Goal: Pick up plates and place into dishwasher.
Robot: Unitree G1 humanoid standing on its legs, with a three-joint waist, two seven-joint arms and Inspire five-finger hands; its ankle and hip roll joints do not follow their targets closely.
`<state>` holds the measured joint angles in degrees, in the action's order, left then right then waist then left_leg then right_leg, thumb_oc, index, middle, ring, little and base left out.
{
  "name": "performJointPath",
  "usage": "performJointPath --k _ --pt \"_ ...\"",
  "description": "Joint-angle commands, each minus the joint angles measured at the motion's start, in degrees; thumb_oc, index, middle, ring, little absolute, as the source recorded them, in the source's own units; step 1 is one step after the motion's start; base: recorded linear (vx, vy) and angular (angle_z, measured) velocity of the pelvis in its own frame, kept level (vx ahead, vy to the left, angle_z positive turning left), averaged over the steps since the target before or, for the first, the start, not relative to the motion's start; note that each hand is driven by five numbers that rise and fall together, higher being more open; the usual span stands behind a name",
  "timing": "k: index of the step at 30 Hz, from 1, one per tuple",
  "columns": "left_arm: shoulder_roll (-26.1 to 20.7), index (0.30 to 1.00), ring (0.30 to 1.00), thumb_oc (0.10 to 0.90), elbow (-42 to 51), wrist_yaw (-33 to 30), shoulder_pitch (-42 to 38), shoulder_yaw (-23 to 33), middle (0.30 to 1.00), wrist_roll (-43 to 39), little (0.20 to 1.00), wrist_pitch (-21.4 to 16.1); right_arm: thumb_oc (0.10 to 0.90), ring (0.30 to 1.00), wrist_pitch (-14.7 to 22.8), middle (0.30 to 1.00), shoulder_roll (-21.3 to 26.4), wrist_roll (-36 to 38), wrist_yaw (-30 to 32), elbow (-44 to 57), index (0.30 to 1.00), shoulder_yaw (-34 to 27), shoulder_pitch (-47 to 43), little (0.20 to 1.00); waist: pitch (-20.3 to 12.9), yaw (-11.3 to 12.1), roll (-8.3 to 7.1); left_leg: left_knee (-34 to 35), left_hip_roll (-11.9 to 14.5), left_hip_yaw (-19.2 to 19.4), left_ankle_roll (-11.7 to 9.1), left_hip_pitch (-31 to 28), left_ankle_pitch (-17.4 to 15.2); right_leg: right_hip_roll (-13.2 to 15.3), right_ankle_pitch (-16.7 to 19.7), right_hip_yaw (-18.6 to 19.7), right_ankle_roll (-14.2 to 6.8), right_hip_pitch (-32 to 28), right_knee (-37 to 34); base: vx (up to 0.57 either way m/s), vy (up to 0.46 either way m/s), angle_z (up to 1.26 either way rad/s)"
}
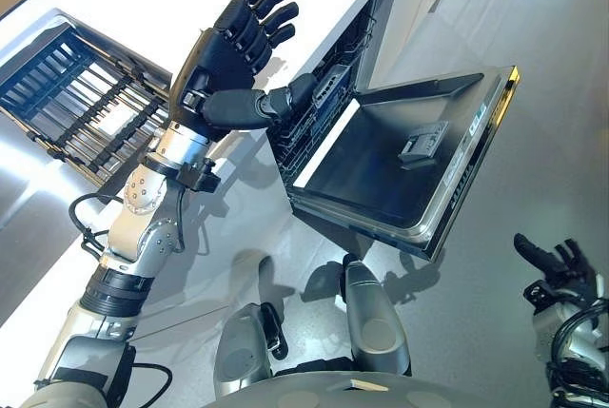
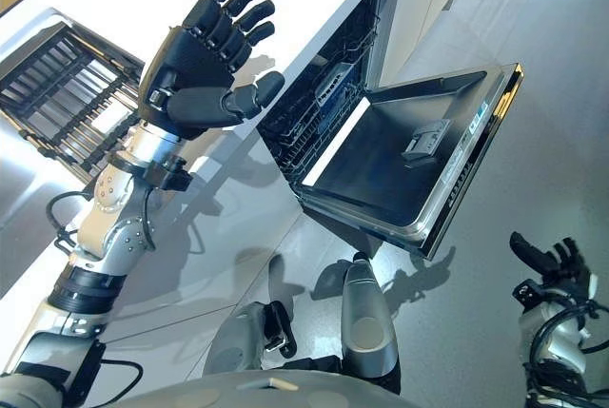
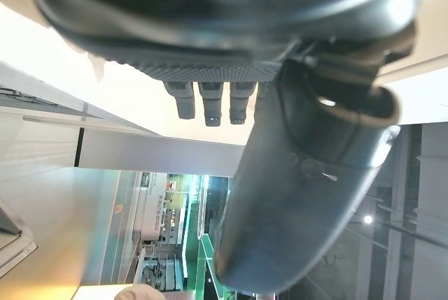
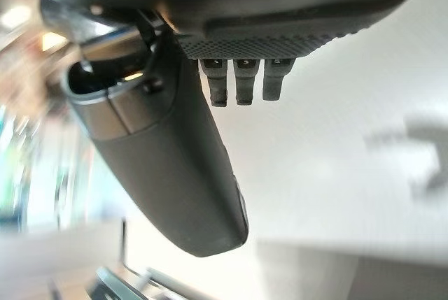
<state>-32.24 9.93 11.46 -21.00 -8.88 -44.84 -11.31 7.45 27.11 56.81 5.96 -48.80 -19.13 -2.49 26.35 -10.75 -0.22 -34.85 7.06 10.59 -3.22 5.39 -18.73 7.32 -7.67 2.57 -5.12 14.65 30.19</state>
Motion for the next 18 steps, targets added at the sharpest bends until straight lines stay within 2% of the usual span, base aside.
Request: performJointPath --k 1,2,4,5,6,11,14,18 --pt "2.2 0.9 0.9 0.8 3.1 2.1 -4.7 -0.4 0.9 -2.1 0.9 -1.9 0.8 0.9 3.5 0.9 1.5 13.6 -12.4 -5.6 0.9 0.4 -3.8 0.9 -4.0 1.4 1.25 -3.2 -2.7 -2.6 5.2 2.3 0.7 -1.3 -4.8 -3.8 5.3 -3.7 6.4 0.0 -0.054 0.09" --pt "2.2 0.9 0.9 0.8 3.3 2.2 -5.0 -0.7 0.9 -2.5 0.9 -1.6 0.8 0.9 2.8 0.9 1.4 14.5 -13.8 -7.0 0.9 0.8 -4.6 0.9 -3.9 1.7 1.56 -3.3 -2.9 -2.9 5.0 2.4 0.7 -1.2 -4.8 -4.0 5.3 -3.7 6.5 0.02 -0.039 0.1" --pt "2.4 0.9 0.9 0.8 3.8 2.5 -5.6 -1.3 0.9 -3.3 0.9 -0.6 0.8 0.9 -2.4 0.9 0.7 17.9 -20.2 -9.9 0.9 2.7 -6.4 0.9 -3.9 2.7 2.3 -3.6 -3.3 -3.8 4.9 2.5 0.8 -0.9 -4.9 -4.2 5.4 -3.9 6.8 0.03 -0.029 0.11" --pt "2.4 0.9 0.9 0.8 4.0 2.4 -5.9 -1.6 0.9 -3.6 0.9 -0.4 0.8 0.9 -2.9 0.9 0.7 18.2 -22.2 -11.1 0.9 3.6 -7.0 0.9 -3.9 3.0 2.52 -3.8 -3.4 -4.1 4.8 2.6 0.9 -0.8 -4.9 -4.2 5.5 -3.9 7.0 0.02 -0.023 0.11" --pt "2.6 0.9 0.9 0.8 4.4 2.6 -5.9 -1.9 0.9 -3.8 0.9 -0.3 0.8 0.9 -5.2 0.9 0.3 16.4 -24.4 -11.3 0.9 5.3 -8.0 0.9 -3.9 3.5 2.86 -3.8 -3.6 -4.4 4.8 2.6 1.1 -0.6 -4.9 -4.3 5.5 -3.9 7.2 0.01 -0.018 0.12" --pt "2.8 0.9 0.9 0.8 5.3 3.2 -6.2 -3.3 0.9 -4.0 0.9 -1.1 0.8 0.9 -8.3 0.9 0.7 12.0 -32.5 -7.6 0.9 13.3 -12.2 0.9 -3.6 5.5 3.01 -4.0 -4.2 -5.8 4.6 3.3 1.5 0.1 -4.8 -5.2 5.7 -3.8 7.9 -0.01 -0.042 0.07" --pt "2.7 0.9 0.9 0.8 5.0 3.9 -6.1 -3.5 0.9 -3.8 0.9 -1.7 0.8 0.9 -10.4 0.9 1.3 10.5 -33.3 -0.6 0.9 18.0 -15.3 0.9 -3.2 6.4 2.32 -4.5 -4.1 -6.3 4.5 3.9 1.4 0.3 -4.6 -5.6 5.7 -3.7 8.4 -0.02 -0.071 0.01" --pt "2.9 0.9 0.9 0.8 4.1 4.5 -6.2 -3.5 0.9 -3.4 0.9 -2.0 0.8 0.9 -12.1 0.9 2.0 12.2 -34.2 5.5 0.9 21.4 -19.0 0.9 -3.0 7.0 1.63 -4.6 -4.0 -6.7 4.3 4.1 1.5 0.4 -4.5 -5.9 5.7 -3.7 8.6 -0.01 -0.048 -0.03"
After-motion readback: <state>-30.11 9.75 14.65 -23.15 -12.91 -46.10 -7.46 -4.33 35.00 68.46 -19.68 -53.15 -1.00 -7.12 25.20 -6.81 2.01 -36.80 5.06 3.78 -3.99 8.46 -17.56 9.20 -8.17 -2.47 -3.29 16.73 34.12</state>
